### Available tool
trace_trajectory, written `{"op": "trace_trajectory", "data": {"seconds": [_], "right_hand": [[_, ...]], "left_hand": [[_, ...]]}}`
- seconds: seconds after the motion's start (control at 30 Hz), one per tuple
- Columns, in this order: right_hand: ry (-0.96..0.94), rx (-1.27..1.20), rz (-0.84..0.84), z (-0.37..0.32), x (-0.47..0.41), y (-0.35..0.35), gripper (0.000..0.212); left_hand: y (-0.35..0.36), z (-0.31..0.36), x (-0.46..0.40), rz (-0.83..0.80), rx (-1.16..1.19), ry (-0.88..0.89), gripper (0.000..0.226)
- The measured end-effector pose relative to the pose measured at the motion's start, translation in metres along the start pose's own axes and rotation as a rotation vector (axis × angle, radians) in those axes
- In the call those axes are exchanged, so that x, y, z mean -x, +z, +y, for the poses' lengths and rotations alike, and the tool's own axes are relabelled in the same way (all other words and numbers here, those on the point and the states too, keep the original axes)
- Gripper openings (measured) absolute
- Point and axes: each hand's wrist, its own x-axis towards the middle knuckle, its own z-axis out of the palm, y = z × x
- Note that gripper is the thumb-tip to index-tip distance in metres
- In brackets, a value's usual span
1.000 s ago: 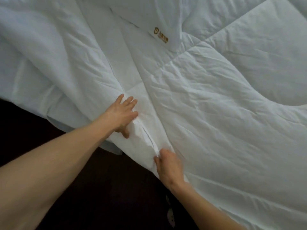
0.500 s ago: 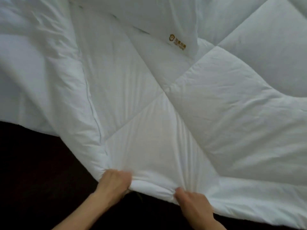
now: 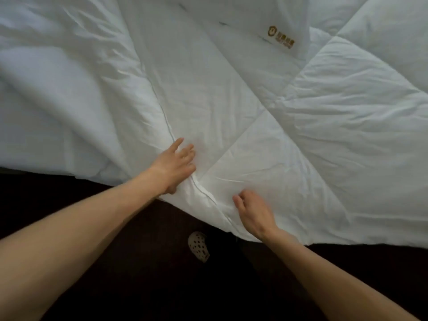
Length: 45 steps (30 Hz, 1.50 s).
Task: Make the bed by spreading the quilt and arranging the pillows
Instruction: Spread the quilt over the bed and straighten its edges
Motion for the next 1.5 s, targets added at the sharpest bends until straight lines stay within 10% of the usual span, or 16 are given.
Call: {"op": "trace_trajectory", "data": {"seconds": [0.17,0.33,0.57,0.8,1.07,1.27,1.4,1.5], "right_hand": [[-0.079,-0.119,0.071,-0.063,-0.015,0.024,0.048],[-0.222,-0.043,-0.163,-0.090,-0.008,0.041,0.017],[-0.423,0.326,-0.359,-0.097,0.056,0.114,0.035],[-0.266,0.141,-0.076,-0.094,0.028,0.094,0.019],[-0.160,-0.005,0.138,-0.241,-0.024,0.130,0.062],[-0.025,-0.024,0.136,-0.347,-0.032,0.186,0.024],[-0.161,0.169,-0.022,-0.377,0.018,0.252,0.052],[-0.297,0.262,0.053,-0.386,0.046,0.283,0.028]], "left_hand": [[0.005,-0.031,-0.019,-0.044,0.152,-0.028,0.049],[0.030,-0.014,0.019,-0.101,0.395,-0.102,0.056],[0.154,0.076,0.116,-0.203,0.735,-0.127,0.079],[0.121,-0.058,0.063,0.085,0.308,0.280,0.085],[0.109,-0.243,0.031,0.017,-0.229,0.221,0.098],[0.228,-0.275,0.115,0.093,-0.012,0.111,0.061],[0.345,-0.228,0.178,-0.077,0.238,-0.055,0.029],[0.429,-0.166,0.230,-0.103,0.373,-0.129,0.034]]}}
